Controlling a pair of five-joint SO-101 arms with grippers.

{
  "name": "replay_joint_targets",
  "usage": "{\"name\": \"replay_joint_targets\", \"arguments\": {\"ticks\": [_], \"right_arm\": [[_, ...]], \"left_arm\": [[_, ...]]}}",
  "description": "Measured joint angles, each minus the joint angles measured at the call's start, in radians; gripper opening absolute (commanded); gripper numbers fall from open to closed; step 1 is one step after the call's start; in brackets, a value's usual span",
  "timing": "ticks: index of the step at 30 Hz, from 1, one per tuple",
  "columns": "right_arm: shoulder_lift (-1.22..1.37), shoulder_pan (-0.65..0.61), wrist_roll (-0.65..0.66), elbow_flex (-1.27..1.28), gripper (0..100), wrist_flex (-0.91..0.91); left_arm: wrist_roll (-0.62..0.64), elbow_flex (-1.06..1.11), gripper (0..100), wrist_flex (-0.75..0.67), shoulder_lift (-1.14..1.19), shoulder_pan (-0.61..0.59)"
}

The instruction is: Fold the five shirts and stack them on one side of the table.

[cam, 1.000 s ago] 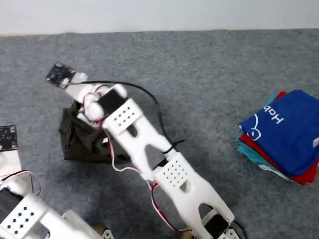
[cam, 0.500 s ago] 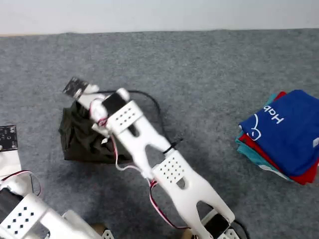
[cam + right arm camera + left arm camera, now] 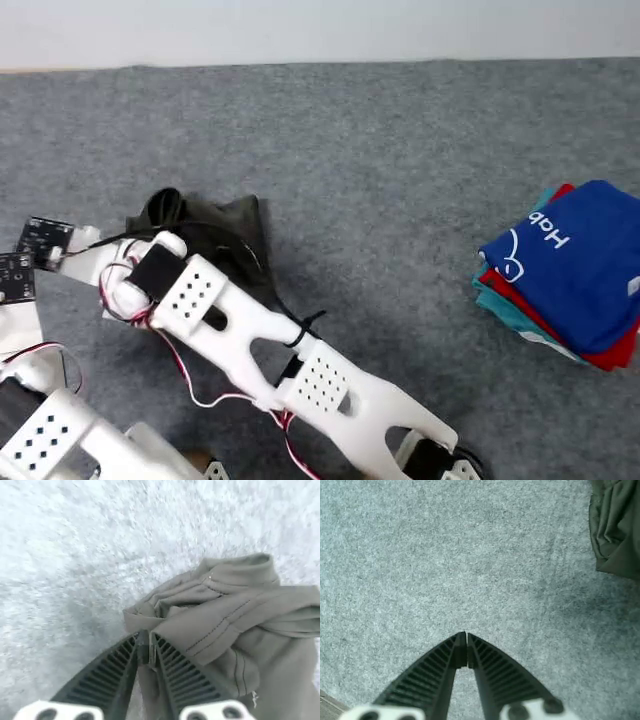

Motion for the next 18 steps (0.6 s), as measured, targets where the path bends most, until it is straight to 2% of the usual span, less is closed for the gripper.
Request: {"name": "replay_joint_targets", "arguments": {"ticks": [4, 9, 14, 18], "right_arm": [[-0.046, 0.031, 0.002, 0.000, 1.0, 0.038], [-0.058, 0.181, 0.002, 0.000, 1.0, 0.032], [0.043, 0.327, 0.052, 0.000, 1.0, -0.098], [0.130, 0.345, 0.071, 0.000, 1.0, -0.204]], "left_arm": [[-0.002, -0.002, 1, 0.000, 0.000, 0.000], [-0.002, -0.003, 1, 0.000, 0.000, 0.000], [-0.002, -0.003, 1, 0.000, 0.000, 0.000], [-0.002, -0.003, 1, 0.000, 0.000, 0.000]]}}
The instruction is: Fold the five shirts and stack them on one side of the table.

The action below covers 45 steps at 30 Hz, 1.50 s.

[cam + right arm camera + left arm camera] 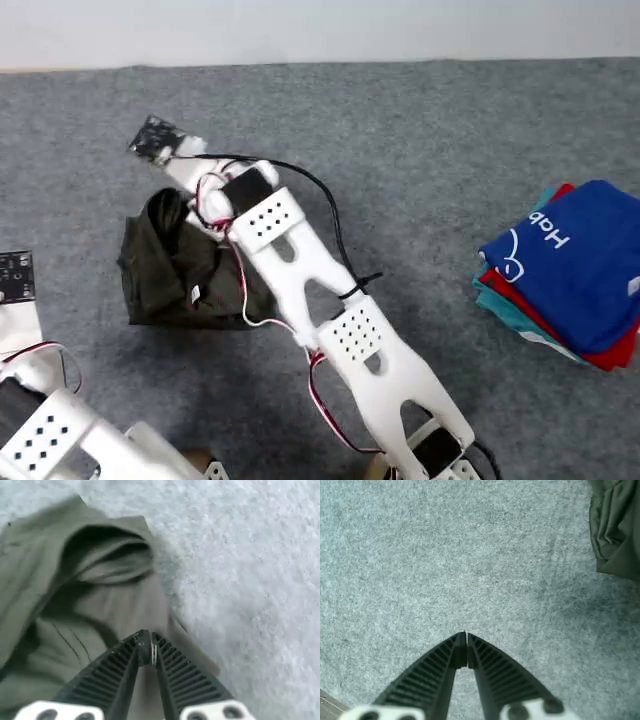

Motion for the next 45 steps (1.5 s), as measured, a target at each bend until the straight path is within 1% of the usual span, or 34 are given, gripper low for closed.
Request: {"name": "replay_joint_targets", "arguments": {"ticks": [4, 11, 14, 19, 27, 30, 33, 36, 40, 43, 45], "right_arm": [[0.048, -0.064, 0.029, 0.000, 1.0, -0.094], [0.057, -0.206, 0.109, 0.000, 1.0, -0.292], [0.057, -0.239, 0.124, -0.009, 1.0, -0.334], [0.057, -0.226, 0.124, -0.092, 1.0, -0.331], [0.057, -0.072, 0.124, -0.132, 1.0, -0.175], [0.057, -0.032, 0.124, -0.132, 1.0, -0.172], [0.092, -0.025, 0.124, -0.110, 1.0, -0.235], [0.144, -0.040, 0.124, -0.057, 1.0, -0.354], [0.180, -0.089, 0.124, -0.017, 1.0, -0.505], [0.183, -0.135, 0.124, -0.018, 1.0, -0.568], [0.183, -0.160, 0.124, -0.020, 1.0, -0.577]], "left_arm": [[0.000, 0.000, 1, 0.000, 0.000, 0.000], [0.000, 0.000, 1, 0.000, 0.000, 0.000], [0.000, 0.000, 1, 0.000, 0.000, 0.000], [0.000, 0.000, 1, 0.000, 0.000, 0.000], [0.000, 0.000, 1, 0.000, 0.000, 0.000], [0.000, 0.000, 1, 0.000, 0.000, 0.000], [0.000, 0.000, 1, 0.000, 0.000, 0.000], [0.000, 0.000, 1, 0.000, 0.000, 0.000], [0.000, 0.000, 1, 0.000, 0.000, 0.000], [0.000, 0.000, 1, 0.000, 0.000, 0.000], [0.000, 0.000, 1, 0.000, 0.000, 0.000]]}}
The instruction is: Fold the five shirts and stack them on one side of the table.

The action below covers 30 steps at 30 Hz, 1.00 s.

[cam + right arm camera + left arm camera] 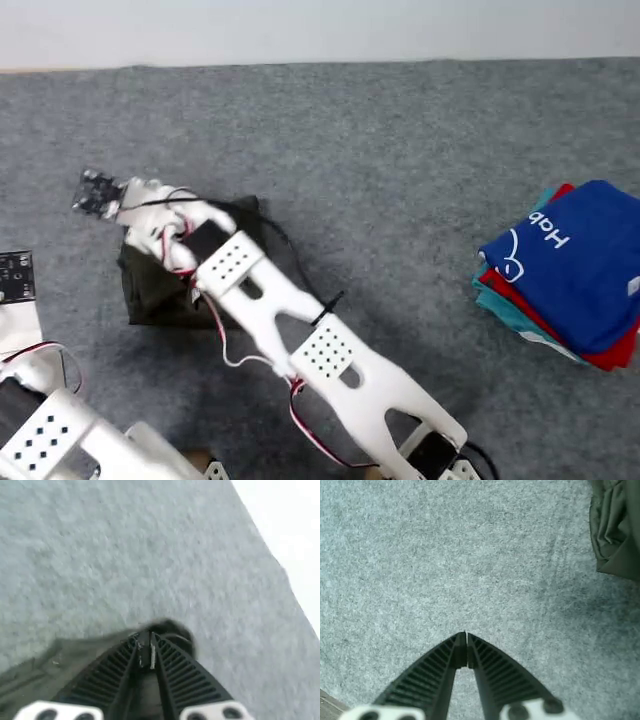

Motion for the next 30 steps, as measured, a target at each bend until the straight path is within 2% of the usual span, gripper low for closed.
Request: {"name": "replay_joint_targets", "arguments": {"ticks": [6, 9, 13, 17, 22, 25, 30], "right_arm": [[-0.044, -0.011, 0.000, -0.103, 1.0, 0.066], [-0.118, 0.005, 0.000, -0.106, 1.0, 0.189], [-0.207, 0.072, 0.000, -0.107, 1.0, 0.425], [-0.282, 0.153, -0.054, -0.107, 1.0, 0.658], [-0.347, 0.219, -0.144, -0.107, 1.0, 0.904], [-0.382, 0.270, -0.207, -0.107, 1.0, 0.922], [-0.488, 0.324, -0.247, -0.052, 1.0, 0.922]], "left_arm": [[0.000, 0.000, 1, 0.000, 0.000, 0.000], [0.009, -0.031, 1, 0.000, 0.000, 0.000], [0.126, -0.086, 3, -0.005, 0.000, 0.049], [0.227, -0.114, 5, -0.005, 0.000, 0.186], [0.330, -0.114, 5, -0.012, 0.000, 0.416], [0.341, -0.114, 5, -0.041, 0.002, 0.543], [0.334, -0.129, 5, -0.083, 0.118, 0.669]]}}
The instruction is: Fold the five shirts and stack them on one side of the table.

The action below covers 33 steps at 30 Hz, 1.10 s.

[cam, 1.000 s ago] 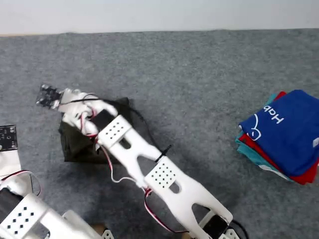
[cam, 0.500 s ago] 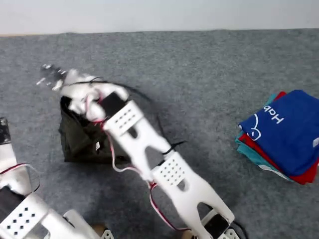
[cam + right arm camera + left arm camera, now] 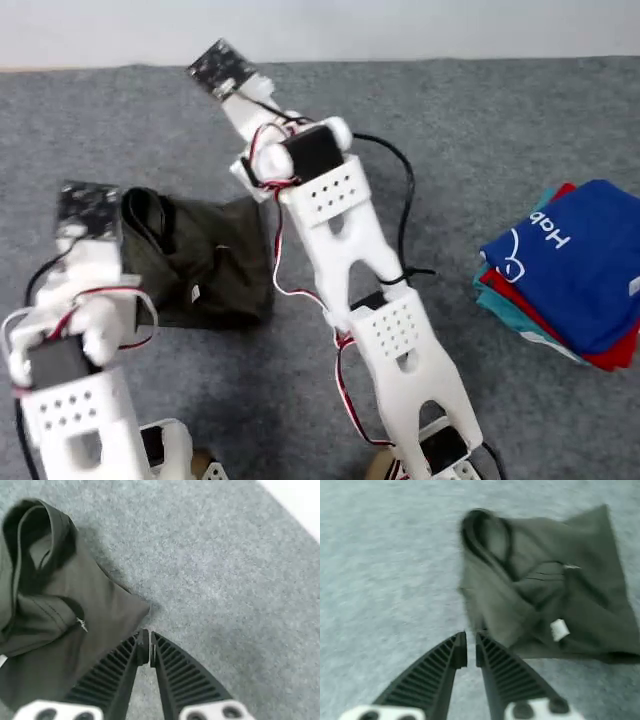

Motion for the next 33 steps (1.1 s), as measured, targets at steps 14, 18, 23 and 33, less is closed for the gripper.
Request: {"name": "replay_joint_targets", "arguments": {"ticks": [14, 18, 23, 33], "right_arm": [[-0.543, 0.129, -0.003, 0.741, 1.0, 0.000], [-0.712, 0.226, -0.003, 0.931, 1.0, 0.000], [-0.884, 0.341, -0.006, 1.146, 1.0, 0.000], [-0.993, 0.460, -0.006, 1.363, 1.0, 0.000]], "left_arm": [[-0.118, -0.577, 8, 0.161, 0.760, 0.209], [-0.203, -0.709, 8, 0.245, 0.951, 0.210], [-0.356, -0.813, 8, 0.276, 1.091, 0.210], [-0.646, -0.824, 8, 0.284, 1.270, 0.256]]}}
